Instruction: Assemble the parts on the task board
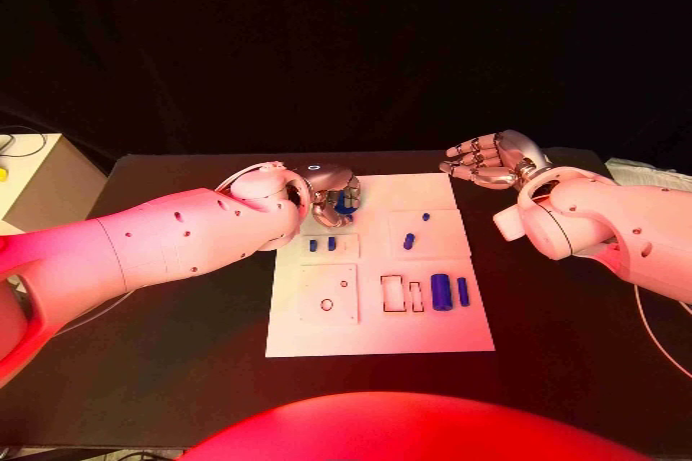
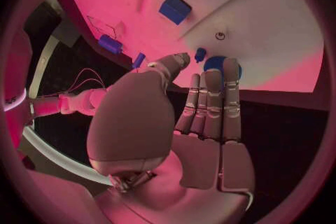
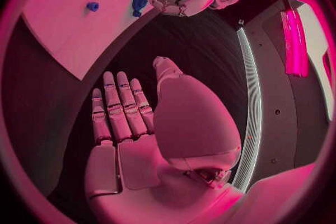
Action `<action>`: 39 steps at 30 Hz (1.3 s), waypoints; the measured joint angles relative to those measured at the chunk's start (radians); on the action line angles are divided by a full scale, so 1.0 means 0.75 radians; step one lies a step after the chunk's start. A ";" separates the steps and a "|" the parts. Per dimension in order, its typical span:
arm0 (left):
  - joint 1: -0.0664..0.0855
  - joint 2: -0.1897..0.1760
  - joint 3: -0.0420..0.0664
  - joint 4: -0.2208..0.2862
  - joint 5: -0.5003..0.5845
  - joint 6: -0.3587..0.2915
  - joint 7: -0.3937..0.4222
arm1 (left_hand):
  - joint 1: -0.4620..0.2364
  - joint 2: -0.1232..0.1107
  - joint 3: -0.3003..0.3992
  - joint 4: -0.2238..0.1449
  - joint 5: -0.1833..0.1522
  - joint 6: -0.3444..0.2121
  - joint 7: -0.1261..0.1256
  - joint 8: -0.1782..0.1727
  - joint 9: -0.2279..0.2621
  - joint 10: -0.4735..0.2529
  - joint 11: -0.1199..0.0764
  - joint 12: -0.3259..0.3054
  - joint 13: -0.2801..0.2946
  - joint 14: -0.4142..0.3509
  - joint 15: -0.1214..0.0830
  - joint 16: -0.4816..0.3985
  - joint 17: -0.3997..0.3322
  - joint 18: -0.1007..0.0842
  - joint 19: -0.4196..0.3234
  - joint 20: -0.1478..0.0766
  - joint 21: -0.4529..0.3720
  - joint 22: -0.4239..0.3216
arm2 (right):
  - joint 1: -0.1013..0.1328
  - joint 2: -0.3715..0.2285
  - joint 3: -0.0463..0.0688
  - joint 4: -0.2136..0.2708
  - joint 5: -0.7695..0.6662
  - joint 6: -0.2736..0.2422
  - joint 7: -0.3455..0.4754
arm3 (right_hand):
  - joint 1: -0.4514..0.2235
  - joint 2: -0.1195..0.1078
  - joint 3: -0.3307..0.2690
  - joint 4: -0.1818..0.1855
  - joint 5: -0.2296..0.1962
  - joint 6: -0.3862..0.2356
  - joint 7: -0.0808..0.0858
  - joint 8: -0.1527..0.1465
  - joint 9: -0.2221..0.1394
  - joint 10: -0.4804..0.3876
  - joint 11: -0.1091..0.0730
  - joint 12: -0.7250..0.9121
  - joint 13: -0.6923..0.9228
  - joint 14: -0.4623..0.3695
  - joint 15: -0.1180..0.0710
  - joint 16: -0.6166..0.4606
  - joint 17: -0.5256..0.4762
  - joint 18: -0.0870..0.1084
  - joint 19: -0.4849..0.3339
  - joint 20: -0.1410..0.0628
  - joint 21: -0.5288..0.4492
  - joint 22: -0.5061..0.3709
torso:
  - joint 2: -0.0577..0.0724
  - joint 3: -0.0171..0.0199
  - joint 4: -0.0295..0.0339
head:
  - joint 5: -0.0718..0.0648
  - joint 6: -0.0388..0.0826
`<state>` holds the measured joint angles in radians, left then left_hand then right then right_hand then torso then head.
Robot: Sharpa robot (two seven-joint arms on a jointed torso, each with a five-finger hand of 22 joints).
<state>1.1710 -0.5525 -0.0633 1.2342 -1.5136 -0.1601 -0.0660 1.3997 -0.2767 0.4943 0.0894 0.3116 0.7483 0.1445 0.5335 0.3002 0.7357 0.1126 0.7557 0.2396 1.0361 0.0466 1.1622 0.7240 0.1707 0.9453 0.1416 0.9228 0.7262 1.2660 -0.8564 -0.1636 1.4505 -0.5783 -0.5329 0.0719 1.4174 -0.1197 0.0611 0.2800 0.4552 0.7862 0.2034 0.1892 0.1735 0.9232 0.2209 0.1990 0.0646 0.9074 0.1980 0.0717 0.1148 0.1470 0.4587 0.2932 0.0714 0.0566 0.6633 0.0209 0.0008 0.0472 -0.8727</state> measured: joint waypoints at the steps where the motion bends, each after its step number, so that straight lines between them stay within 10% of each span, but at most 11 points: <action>1: 0.000 0.001 -0.001 -0.001 -0.003 0.004 -0.001 | 0.000 0.000 0.004 -0.004 0.000 0.007 -0.003 -0.007 -0.007 0.009 -0.001 0.002 -0.004 0.004 -0.004 0.014 0.006 0.000 0.000 0.000 0.006 0.004 | 0.000 0.000 0.000 0.000 0.000 0.000 0.000 | 0.000 0.000 0.000 0.000 0.000 0.000 0.000 0.000 0.000 0.000 0.000 0.000 0.000 0.000 0.000 0.000 0.000 0.000 0.000 0.000 0.000 0.000 | 0.000 0.0000 0.0000 | -0.001 0.000; 39: -0.004 0.015 -0.013 -0.016 -0.023 0.103 -0.004 | -0.011 0.030 0.114 -0.062 -0.012 0.202 -0.016 -0.134 -0.084 0.233 -0.033 -0.143 -0.152 0.113 -0.031 0.214 0.084 0.000 0.004 -0.020 0.121 0.109 | 0.000 -0.001 0.000 0.004 0.000 0.002 0.000 | 0.000 0.000 0.005 0.005 0.000 0.000 0.000 0.000 -0.001 0.000 0.000 0.000 0.000 0.000 0.000 0.000 -0.001 0.000 0.000 0.000 0.000 0.000 | -0.001 0.0014 0.0012 | -0.006 0.000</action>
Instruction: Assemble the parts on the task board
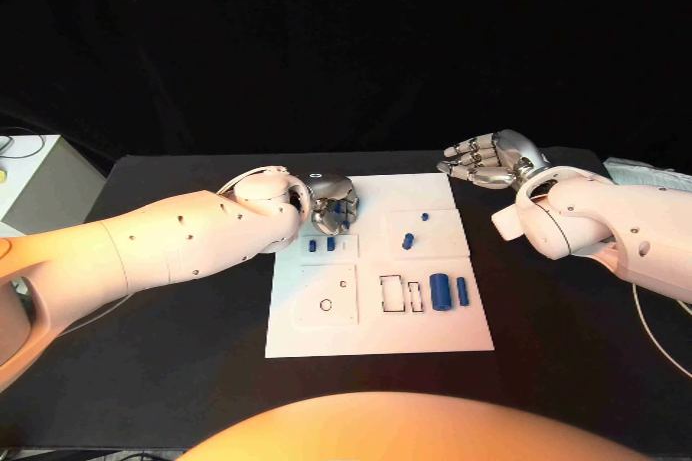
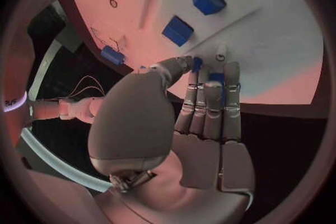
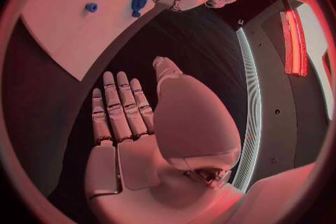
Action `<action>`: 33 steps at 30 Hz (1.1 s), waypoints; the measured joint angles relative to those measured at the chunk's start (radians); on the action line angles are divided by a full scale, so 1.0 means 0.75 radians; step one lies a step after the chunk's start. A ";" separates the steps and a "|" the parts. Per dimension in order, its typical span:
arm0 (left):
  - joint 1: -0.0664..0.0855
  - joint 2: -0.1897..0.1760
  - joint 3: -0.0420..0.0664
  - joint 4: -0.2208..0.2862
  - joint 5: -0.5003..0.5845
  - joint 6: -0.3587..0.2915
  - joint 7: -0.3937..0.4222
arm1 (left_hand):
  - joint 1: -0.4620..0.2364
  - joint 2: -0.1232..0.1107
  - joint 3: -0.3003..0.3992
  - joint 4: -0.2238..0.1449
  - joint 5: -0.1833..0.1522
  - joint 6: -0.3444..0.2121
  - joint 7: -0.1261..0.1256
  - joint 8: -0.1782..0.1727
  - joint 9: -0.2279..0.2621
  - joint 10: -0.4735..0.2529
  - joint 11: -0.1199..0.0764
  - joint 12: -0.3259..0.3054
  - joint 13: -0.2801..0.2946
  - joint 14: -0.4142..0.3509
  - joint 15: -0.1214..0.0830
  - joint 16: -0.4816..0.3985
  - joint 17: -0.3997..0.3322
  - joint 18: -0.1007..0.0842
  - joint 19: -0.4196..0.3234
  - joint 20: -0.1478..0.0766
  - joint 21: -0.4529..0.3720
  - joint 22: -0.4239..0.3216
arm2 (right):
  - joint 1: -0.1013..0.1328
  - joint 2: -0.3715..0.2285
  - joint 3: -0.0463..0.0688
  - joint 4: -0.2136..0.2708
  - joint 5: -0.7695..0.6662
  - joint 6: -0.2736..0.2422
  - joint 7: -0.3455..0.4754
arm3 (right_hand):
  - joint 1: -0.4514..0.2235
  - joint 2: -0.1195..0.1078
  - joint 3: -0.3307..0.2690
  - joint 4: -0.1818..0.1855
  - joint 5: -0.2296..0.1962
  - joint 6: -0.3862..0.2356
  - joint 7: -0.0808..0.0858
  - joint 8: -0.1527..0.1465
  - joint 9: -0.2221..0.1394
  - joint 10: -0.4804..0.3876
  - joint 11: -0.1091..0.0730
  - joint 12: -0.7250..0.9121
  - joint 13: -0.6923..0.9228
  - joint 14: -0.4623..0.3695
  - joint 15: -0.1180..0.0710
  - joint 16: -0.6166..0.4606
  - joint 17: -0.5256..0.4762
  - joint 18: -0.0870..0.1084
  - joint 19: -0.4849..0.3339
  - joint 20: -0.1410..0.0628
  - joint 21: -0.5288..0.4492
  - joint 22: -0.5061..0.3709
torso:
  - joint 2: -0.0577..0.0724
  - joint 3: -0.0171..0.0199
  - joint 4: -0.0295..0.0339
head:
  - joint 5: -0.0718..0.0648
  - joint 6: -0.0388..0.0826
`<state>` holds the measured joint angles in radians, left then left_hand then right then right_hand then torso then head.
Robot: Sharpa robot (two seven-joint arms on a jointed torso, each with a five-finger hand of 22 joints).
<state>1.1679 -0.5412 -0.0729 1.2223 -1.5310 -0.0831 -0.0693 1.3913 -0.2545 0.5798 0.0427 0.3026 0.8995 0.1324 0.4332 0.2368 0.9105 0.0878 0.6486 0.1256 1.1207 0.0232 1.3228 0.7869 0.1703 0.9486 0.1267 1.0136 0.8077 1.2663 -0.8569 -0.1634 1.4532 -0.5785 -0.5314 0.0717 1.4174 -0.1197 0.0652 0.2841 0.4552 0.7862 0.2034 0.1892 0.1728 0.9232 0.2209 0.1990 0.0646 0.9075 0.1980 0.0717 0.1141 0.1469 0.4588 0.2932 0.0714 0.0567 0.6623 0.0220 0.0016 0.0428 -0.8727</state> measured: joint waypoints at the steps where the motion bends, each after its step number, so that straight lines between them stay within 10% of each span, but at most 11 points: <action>1: 0.000 0.001 0.000 -0.001 0.000 0.001 0.000 | -0.006 0.006 0.002 -0.002 0.000 0.004 0.004 -0.009 0.000 0.002 0.002 -0.019 -0.008 0.000 0.000 0.000 -0.011 0.000 0.000 0.000 0.006 0.003 | 0.000 0.000 0.000 0.000 0.000 0.000 0.000 | 0.000 0.000 0.000 0.000 0.000 0.000 0.000 0.000 0.000 0.000 0.000 0.000 0.000 0.000 0.000 0.000 0.000 0.000 0.000 0.000 0.000 0.000 | 0.000 0.0000 -0.0001 | 0.000 0.000; 33: -0.003 0.018 0.002 -0.036 0.011 0.014 0.013 | 0.004 0.052 0.016 -0.058 -0.005 0.107 0.007 -0.044 0.021 0.170 -0.014 -0.160 -0.063 0.112 -0.012 0.087 0.076 0.000 0.063 -0.010 0.121 0.132 | 0.000 0.001 0.000 0.004 0.000 0.002 0.000 | 0.000 0.000 0.007 0.000 0.000 0.004 -0.004 0.000 0.000 0.009 0.000 0.000 0.000 0.000 0.000 0.000 -0.001 0.000 0.000 0.000 0.000 0.000 | 0.000 0.0001 0.0003 | -0.004 0.000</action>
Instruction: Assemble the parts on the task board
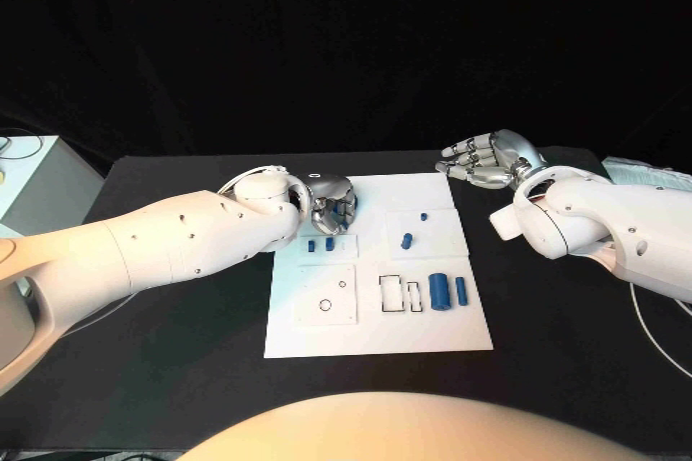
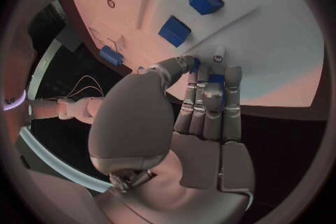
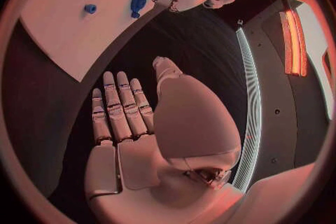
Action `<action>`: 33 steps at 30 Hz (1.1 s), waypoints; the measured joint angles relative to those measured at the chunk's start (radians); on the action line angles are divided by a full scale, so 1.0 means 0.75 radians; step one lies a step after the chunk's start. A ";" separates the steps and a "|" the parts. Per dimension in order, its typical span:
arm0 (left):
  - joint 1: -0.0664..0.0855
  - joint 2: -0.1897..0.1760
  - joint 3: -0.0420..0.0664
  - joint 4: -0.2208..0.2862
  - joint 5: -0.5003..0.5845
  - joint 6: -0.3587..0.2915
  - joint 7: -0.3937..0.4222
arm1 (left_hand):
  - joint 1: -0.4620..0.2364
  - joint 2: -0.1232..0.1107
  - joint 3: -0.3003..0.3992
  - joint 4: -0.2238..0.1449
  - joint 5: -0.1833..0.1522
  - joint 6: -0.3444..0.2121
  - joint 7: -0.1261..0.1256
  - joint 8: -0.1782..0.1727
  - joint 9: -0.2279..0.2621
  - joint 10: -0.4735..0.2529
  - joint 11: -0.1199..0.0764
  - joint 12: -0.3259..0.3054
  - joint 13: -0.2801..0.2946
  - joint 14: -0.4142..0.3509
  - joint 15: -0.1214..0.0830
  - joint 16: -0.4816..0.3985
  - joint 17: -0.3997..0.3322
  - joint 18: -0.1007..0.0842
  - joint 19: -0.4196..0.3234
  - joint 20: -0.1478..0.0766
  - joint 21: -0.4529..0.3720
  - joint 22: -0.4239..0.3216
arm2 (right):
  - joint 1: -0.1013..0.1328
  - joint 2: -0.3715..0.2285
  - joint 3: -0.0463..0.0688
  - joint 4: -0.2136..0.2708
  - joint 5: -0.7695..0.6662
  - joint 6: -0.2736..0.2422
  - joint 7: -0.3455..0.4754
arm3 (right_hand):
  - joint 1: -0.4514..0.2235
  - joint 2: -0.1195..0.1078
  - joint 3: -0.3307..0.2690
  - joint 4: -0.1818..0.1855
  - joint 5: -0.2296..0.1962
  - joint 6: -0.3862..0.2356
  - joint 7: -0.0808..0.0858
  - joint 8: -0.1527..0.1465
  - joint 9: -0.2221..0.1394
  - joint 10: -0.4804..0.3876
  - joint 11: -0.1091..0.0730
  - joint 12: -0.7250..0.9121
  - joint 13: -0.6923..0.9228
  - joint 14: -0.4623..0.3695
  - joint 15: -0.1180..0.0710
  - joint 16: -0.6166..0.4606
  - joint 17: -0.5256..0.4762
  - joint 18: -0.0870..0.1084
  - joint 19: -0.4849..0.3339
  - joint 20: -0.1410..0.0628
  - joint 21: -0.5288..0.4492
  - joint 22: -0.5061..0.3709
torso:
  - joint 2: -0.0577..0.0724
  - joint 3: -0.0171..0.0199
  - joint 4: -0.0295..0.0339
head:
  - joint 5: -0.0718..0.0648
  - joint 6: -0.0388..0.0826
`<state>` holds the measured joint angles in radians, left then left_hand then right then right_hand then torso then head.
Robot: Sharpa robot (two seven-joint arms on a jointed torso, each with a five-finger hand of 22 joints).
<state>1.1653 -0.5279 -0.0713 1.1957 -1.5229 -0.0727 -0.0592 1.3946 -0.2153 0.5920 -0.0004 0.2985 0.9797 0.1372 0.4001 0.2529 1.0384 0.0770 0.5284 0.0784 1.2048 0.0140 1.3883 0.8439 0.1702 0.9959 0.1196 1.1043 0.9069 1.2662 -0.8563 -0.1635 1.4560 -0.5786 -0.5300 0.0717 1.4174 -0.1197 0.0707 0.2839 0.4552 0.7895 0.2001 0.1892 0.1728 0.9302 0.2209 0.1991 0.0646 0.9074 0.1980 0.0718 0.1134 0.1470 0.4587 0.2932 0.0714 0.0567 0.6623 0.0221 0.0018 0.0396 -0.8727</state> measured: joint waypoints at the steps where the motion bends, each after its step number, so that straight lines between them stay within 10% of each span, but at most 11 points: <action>1: 0.000 0.000 0.000 0.000 0.001 -0.001 0.002 | -0.001 0.002 0.000 0.000 -0.001 0.009 -0.002 0.000 0.006 0.014 -0.003 -0.008 0.000 0.012 -0.002 0.006 0.013 0.000 0.011 -0.003 0.013 0.014 | 0.000 0.000 0.000 0.000 0.000 0.000 0.000 | 0.000 0.000 0.000 0.000 0.000 0.000 0.000 0.000 0.000 0.000 0.000 0.000 0.000 0.000 0.000 0.000 0.000 0.000 0.000 0.000 0.000 0.000 | 0.000 0.0001 0.0000 | 0.000 0.000; 15: -0.012 -0.036 0.001 0.033 0.027 -0.046 0.021 | 0.002 0.012 0.002 -0.016 -0.003 0.030 -0.003 -0.005 0.024 0.043 -0.010 -0.039 0.002 0.043 -0.009 0.021 0.057 0.000 0.042 -0.009 0.048 0.060 | 0.000 0.001 0.000 -0.001 0.000 0.002 0.000 | 0.000 0.000 0.000 0.000 0.000 0.000 0.000 0.000 0.000 0.000 0.000 0.000 0.000 0.000 0.000 0.000 0.000 0.000 0.000 0.000 0.000 0.000 | -0.001 -0.0003 -0.0008 | 0.006 0.000; 33: -0.010 -0.214 0.059 0.223 0.171 -0.038 0.023 | 0.001 0.013 0.002 -0.016 -0.003 0.035 0.002 -0.012 0.023 0.058 -0.005 -0.060 0.002 0.061 -0.009 0.033 0.074 0.000 0.057 -0.004 0.060 0.077 | -0.001 0.000 0.000 -0.014 -0.001 0.004 0.000 | 0.000 0.000 0.000 0.000 0.000 0.000 0.000 0.000 0.000 0.000 0.000 0.000 0.000 0.000 0.000 0.000 0.000 0.000 0.000 0.000 0.000 0.000 | -0.005 0.0000 0.0026 | 0.010 0.000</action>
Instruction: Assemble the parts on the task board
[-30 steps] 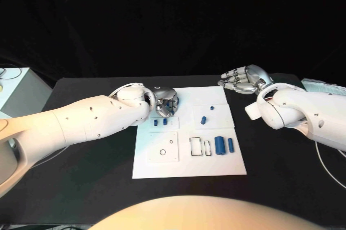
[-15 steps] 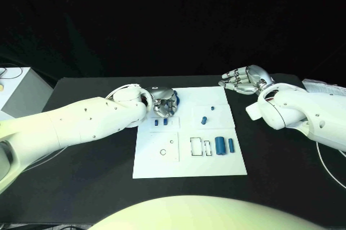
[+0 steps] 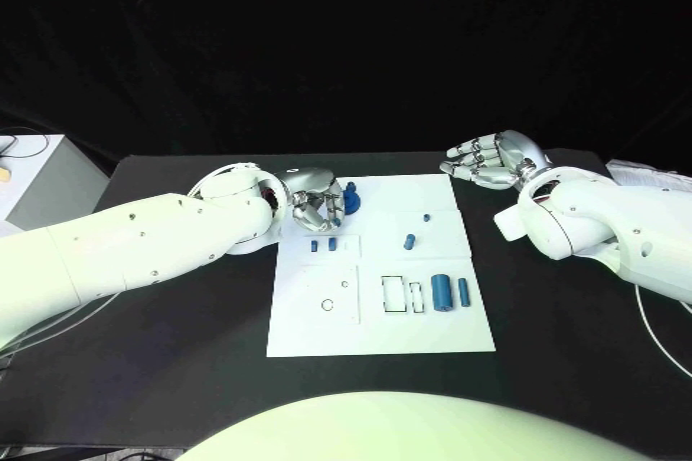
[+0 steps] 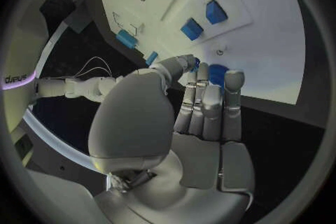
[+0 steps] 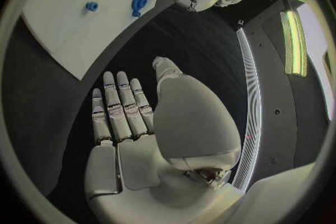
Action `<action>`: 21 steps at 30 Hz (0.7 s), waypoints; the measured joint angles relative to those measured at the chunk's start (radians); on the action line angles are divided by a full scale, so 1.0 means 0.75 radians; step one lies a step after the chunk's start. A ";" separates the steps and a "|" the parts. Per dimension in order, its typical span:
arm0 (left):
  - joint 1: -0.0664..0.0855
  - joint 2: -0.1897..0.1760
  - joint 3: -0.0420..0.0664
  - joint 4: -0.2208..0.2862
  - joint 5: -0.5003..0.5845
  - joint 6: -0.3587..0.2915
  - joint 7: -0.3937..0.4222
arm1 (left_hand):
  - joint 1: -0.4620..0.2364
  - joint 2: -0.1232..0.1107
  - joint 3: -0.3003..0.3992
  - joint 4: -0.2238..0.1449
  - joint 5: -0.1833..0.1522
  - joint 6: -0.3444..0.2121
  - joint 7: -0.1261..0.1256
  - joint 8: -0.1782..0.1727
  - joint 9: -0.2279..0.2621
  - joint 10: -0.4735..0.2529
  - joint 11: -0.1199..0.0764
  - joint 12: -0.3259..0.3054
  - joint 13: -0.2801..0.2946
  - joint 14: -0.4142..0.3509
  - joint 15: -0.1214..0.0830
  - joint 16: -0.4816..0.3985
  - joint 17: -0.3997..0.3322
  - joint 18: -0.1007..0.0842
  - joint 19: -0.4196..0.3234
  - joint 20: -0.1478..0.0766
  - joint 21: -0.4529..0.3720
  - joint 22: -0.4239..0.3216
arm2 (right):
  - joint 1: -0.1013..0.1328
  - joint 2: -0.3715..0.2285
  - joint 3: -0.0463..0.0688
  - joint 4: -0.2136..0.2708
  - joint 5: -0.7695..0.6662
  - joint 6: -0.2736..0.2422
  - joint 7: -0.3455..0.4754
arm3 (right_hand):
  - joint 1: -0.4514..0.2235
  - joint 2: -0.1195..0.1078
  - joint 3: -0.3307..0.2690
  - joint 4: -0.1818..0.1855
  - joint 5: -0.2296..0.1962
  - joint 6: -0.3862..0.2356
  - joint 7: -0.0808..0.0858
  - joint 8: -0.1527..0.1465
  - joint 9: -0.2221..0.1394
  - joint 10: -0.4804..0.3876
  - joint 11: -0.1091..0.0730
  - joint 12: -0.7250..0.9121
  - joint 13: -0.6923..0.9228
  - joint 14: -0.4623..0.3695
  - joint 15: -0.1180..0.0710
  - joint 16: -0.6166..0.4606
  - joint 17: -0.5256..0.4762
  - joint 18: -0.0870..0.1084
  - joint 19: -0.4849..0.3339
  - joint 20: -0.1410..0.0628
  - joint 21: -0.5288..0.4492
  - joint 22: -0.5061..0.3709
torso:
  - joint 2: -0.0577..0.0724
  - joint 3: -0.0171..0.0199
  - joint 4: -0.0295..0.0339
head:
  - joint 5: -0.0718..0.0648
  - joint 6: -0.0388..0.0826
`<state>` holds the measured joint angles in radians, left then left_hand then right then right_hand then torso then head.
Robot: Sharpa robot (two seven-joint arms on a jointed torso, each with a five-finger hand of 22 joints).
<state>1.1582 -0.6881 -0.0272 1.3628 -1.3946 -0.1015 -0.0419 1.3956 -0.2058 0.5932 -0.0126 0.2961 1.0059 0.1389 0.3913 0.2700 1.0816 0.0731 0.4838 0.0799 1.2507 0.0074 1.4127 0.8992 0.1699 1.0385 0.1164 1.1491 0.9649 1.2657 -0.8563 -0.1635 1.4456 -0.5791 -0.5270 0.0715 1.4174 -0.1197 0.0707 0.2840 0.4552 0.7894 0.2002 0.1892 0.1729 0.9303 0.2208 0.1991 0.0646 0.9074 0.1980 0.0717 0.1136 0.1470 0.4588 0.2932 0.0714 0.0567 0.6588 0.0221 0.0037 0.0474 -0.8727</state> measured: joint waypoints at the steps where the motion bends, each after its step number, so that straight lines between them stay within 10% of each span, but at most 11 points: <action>1: 0.000 -0.006 0.000 0.003 0.008 0.006 -0.001 | -0.003 0.003 0.000 0.000 0.000 0.000 0.000 0.000 0.000 0.000 0.000 0.000 0.000 0.000 0.000 0.000 0.000 0.000 0.000 0.000 0.000 0.000 | 0.000 0.000 0.000 -0.001 0.000 0.000 0.000 | 0.000 0.000 0.000 0.000 0.000 0.000 0.000 0.000 0.000 0.000 0.000 0.000 0.000 0.000 0.000 0.000 0.000 0.000 0.000 0.000 0.000 0.000 | 0.000 0.0000 0.0003 | 0.000 0.000; 21: -0.001 0.002 0.001 -0.069 0.008 0.040 -0.019 | -0.012 0.000 -0.004 -0.004 -0.002 0.005 -0.005 -0.008 0.004 0.005 -0.005 -0.006 0.000 0.000 0.000 0.000 0.000 0.000 0.005 -0.005 0.005 0.003 | -0.003 0.000 0.000 -0.003 0.000 0.001 0.000 | 0.000 0.000 0.000 0.000 0.000 0.000 0.000 0.000 -0.001 0.000 0.000 -0.006 0.000 0.000 0.000 0.000 -0.002 0.000 0.000 0.000 0.000 0.000 | 0.005 0.0008 -0.0032 | 0.004 0.000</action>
<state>1.1578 -0.6864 -0.0266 1.3114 -1.3888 -0.0712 -0.0561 1.3863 -0.2056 0.5903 -0.0154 0.2942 1.0095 0.1353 0.3854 0.2730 1.0852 0.0697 0.4791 0.0798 1.2507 0.0074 1.4127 0.8990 0.1699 1.0419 0.1128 1.1530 0.9673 1.2633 -0.8564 -0.1637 1.4432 -0.5791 -0.5260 0.0714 1.4174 -0.1197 0.0706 0.2840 0.4552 0.7894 0.2001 0.1893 0.1720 0.9303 0.2208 0.1947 0.0646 0.9074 0.1980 0.0717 0.1117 0.1470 0.4588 0.2932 0.0714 0.0567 0.6623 0.0226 0.0013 0.0503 -0.8727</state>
